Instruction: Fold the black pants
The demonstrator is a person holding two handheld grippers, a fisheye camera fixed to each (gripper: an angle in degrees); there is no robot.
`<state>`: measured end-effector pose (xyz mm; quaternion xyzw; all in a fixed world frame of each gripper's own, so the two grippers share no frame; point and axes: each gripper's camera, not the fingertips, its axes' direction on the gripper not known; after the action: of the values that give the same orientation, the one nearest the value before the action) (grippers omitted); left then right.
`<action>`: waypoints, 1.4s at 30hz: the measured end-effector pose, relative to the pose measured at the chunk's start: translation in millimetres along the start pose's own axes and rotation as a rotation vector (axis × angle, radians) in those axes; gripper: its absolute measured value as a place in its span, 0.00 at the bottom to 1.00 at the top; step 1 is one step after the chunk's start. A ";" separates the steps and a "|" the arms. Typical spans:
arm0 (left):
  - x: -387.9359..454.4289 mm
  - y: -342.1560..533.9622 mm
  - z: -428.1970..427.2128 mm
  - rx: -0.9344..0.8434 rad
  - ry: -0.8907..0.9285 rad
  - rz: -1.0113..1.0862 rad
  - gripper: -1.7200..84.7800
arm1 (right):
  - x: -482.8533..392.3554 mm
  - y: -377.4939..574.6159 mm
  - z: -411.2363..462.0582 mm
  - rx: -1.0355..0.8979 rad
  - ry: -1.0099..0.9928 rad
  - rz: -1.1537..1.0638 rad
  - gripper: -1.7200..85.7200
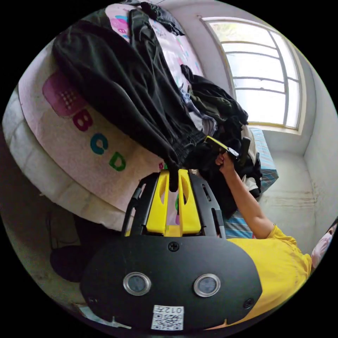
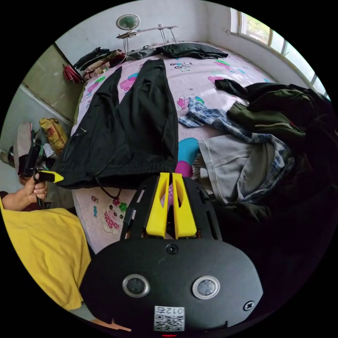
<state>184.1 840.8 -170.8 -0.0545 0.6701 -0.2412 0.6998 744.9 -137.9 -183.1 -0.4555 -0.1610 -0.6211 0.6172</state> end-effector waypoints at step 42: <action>-47.2 -235.8 -42.9 -0.643 -0.840 0.865 0.03 | -210.3 -158.2 173.3 -0.230 -0.081 -0.006 0.02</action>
<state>80.9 663.8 -37.6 -0.0759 0.3418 0.3129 0.8829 626.8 154.1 -194.2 -0.5475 -0.1146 -0.6185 0.5519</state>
